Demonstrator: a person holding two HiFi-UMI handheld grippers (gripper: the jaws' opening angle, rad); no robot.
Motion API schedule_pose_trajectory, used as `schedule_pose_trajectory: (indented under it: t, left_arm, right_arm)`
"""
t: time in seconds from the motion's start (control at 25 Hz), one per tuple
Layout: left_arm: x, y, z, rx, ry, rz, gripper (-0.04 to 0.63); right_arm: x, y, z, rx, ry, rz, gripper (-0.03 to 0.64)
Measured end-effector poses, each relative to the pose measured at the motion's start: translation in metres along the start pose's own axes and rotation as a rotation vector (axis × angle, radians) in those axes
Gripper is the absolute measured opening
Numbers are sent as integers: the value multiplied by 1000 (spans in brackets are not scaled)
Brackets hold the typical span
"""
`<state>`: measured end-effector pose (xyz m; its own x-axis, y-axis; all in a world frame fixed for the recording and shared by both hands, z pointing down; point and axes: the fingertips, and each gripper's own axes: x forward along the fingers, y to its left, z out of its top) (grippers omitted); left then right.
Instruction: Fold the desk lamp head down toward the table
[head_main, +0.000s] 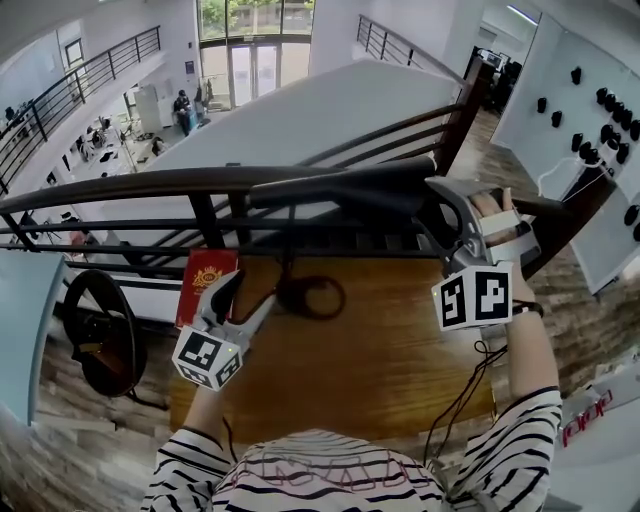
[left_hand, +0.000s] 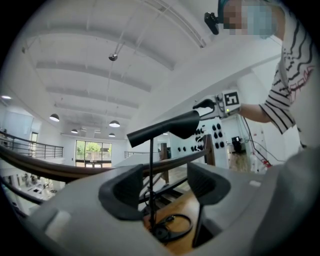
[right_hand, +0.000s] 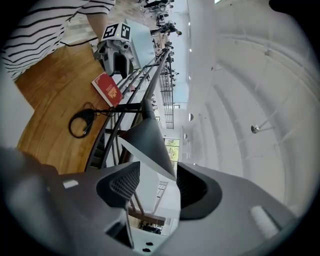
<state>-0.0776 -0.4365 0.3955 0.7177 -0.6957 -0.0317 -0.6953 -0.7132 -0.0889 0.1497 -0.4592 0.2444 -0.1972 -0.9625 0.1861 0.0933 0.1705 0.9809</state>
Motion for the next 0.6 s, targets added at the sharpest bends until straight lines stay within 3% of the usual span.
schedule_pose_trajectory:
  t: [0.2,0.28,0.36,0.6]
  left_arm:
    - [6,-2,-3,-2,5,-9,275]
    - [8,-3,-7,-4,8,-12,275]
    - [10,-4,-10,-7,12,-14,275]
    - [19,-10,-15,-13,32,-17,275]
  right_arm:
    - [5,8,-4,16,7,-10,229]
    - [8,19,-6,33,9,11,180]
    - [11,32,-7,74,-8,20,192]
    - [14,44,-16,179,-19,-99,146]
